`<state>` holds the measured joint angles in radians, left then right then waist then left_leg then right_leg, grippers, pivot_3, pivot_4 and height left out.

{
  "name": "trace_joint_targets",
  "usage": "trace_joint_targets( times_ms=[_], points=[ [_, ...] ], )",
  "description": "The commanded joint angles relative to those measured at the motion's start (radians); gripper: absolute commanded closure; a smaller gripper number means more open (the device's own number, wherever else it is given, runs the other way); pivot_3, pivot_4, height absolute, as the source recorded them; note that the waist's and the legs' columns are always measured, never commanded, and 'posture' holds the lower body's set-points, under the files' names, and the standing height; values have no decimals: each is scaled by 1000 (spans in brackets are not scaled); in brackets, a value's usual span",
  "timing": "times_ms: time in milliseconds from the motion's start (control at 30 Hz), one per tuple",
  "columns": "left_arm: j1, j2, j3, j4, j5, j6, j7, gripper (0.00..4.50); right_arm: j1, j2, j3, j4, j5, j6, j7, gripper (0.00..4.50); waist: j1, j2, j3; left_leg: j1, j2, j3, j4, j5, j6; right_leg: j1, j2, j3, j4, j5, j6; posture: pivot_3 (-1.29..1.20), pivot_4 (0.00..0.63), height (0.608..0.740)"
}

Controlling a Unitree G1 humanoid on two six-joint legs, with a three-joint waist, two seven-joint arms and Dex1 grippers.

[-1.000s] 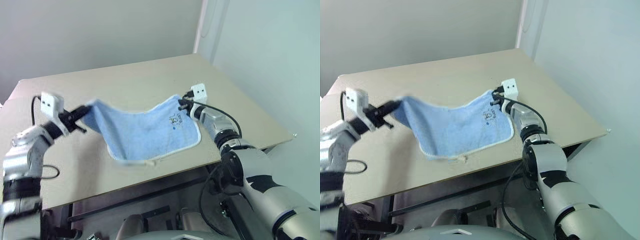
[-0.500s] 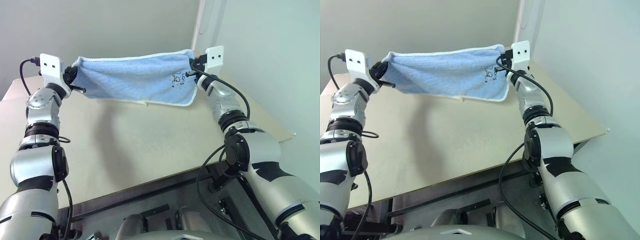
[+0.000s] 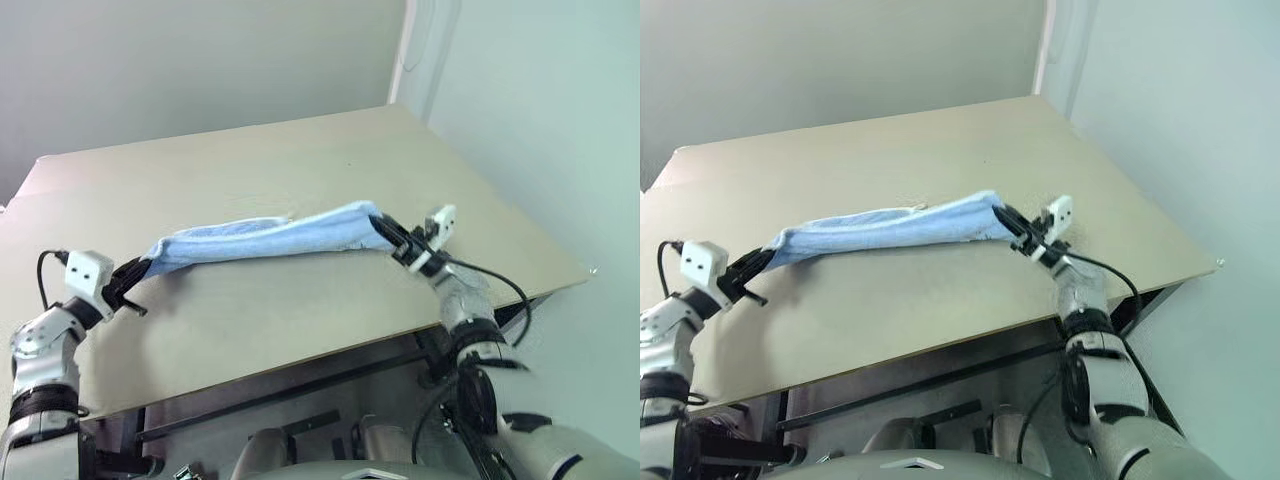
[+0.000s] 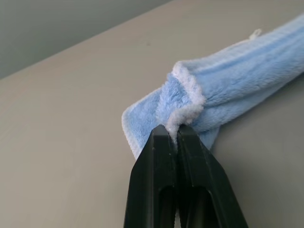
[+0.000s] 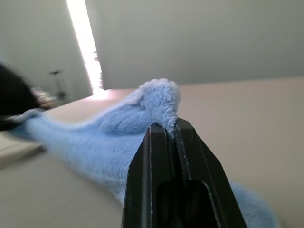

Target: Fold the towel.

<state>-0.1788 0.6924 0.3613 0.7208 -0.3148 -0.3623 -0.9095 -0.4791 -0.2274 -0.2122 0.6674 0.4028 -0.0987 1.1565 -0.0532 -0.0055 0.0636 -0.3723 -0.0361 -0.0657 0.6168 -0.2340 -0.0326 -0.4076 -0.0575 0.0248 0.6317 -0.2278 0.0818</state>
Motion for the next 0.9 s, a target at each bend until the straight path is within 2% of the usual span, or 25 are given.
trace_joint_targets(
  times_ms=[33, 133, 333, 467, 700, 900],
  points=[
    [105, 33, 62, -194, -81, 79, -21, 4474, 99, -72, 22, -230, 76, 135, 75, 4500, 6, 0, 0, 0, 0, 0, 0, 0, 0, 0, 0, 0, -1, -1, -1, 0, 0, 740],
    [236, 51, 86, -324, -104, 126, -50, 4474, 175, -129, 20, -319, 102, 206, 85, 4500, 7, 0, 0, 1, 0, 2, 1, 0, 0, 0, -1, 0, -1, -3, -5, 0, 0, 740],
    [425, 87, 156, -471, -148, 204, -105, 4474, 312, -224, 24, -453, 132, 289, 110, 4500, 12, 0, 0, 1, 4, 5, 1, -2, -3, 1, -2, -3, -2, -6, -2, 0, 0, 740],
    [477, 100, 181, -498, -157, 224, -117, 4474, 368, -256, 37, -508, 125, 333, 82, 4500, 14, 1, 0, 0, 7, 10, 1, -2, -3, 1, -2, -6, -4, -7, -3, 0, 0, 740],
    [329, 73, 118, -420, -118, 226, -80, 4474, 283, -208, 41, -435, 79, 321, -83, 4500, 15, 1, 0, -1, 11, 11, 5, -2, -4, 1, -3, -12, -6, -7, -2, 0, 0, 740],
    [122, 44, 26, -225, -31, 162, -53, 4474, 195, -169, 64, -320, 30, 250, -163, 4500, 17, 0, -1, -1, 10, 12, 6, -1, -1, 3, -1, -14, -5, -6, -2, 0, 0, 740]
  ],
)
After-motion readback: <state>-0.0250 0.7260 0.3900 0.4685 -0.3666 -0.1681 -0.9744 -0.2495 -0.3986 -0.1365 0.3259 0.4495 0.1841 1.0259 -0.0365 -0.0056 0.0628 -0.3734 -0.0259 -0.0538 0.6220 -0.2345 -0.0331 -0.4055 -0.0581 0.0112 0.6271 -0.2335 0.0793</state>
